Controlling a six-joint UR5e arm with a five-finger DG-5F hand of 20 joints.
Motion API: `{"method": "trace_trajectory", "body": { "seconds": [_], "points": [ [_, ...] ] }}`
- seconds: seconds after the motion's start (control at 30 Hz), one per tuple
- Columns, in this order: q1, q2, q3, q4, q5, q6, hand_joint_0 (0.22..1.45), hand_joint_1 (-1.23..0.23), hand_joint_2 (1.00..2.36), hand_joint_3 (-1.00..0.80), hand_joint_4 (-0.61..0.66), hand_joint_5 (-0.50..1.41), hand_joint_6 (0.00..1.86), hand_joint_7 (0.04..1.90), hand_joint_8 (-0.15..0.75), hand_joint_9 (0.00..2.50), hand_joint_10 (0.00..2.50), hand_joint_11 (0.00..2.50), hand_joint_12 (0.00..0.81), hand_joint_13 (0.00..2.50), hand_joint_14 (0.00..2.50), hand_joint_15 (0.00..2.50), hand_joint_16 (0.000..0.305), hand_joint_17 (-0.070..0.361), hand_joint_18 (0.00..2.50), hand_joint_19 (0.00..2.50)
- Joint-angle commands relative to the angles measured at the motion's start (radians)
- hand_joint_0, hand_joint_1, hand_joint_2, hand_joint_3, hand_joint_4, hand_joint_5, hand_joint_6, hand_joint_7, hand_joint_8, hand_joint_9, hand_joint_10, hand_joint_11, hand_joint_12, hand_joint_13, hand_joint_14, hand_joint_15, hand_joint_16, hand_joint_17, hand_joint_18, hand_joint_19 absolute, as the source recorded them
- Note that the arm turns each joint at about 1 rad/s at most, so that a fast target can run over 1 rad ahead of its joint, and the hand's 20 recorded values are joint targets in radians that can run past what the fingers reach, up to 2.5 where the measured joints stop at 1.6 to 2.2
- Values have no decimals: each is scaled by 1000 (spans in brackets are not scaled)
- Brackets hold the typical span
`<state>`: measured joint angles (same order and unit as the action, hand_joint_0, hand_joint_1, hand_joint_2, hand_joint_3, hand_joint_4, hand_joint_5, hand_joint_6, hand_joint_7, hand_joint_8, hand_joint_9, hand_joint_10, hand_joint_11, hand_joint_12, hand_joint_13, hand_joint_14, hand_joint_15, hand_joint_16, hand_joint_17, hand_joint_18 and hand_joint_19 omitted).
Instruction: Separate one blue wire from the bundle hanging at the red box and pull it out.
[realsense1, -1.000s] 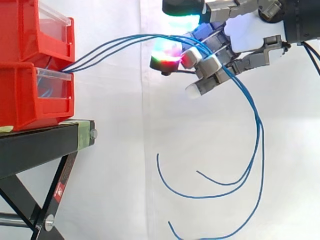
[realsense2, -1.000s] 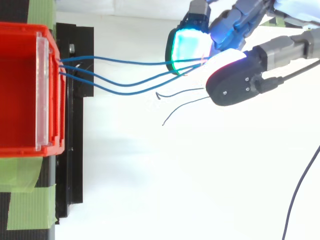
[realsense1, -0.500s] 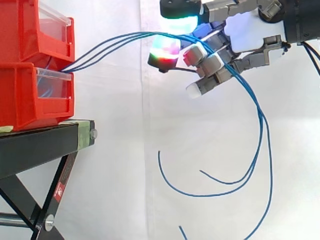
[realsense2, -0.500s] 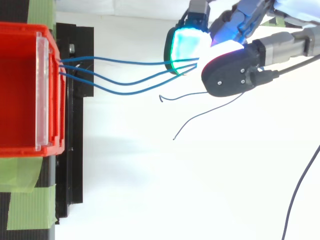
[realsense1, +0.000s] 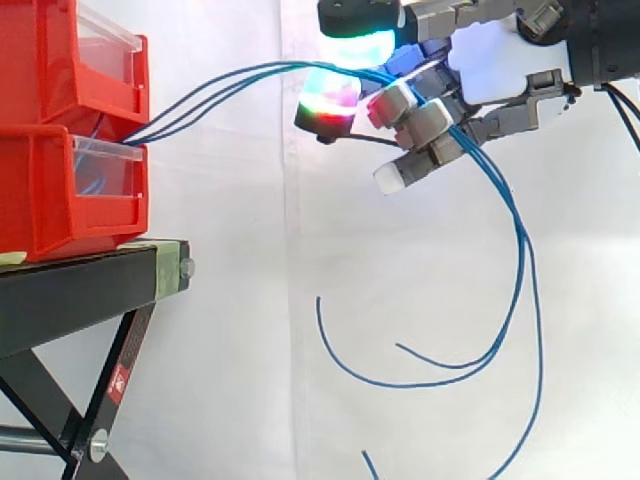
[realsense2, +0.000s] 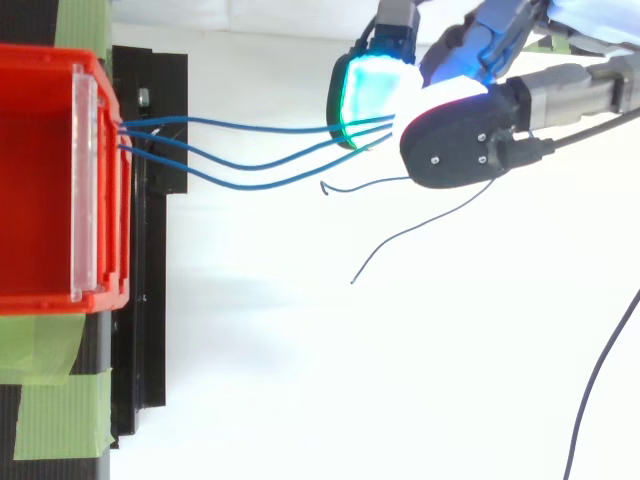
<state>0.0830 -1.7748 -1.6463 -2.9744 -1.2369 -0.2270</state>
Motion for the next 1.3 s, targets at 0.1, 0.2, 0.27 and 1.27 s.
{"method": "trace_trajectory", "body": {
  "seconds": [0.1, 0.2, 0.27, 1.27],
  "points": [
    [1, 0, 0, 0, -3, 17, 634, -862, 1012, 9, 245, -219, 951, 865, 401, 1058, 14, 1156, 500, 1324, 20, 1139, 67, 150, 820, 404],
    [1, 0, 0, 0, -3, 40, 643, -894, 1013, 10, 256, -225, 952, 865, 392, 1046, 12, 1220, 491, 1312, 21, 1124, 66, 148, 803, 389],
    [1, 0, 0, 0, -3, 58, 654, -902, 1013, 39, 266, -231, 956, 864, 389, 1048, 12, 1291, 485, 1308, 22, 1142, 65, 146, 805, 398],
    [1, 0, -1, 0, -4, 74, 621, -1014, 1011, -358, 286, -260, 923, 895, 359, 856, 15, 1331, 452, 1186, 25, 1122, 61, 137, 746, 381]
  ]
}}
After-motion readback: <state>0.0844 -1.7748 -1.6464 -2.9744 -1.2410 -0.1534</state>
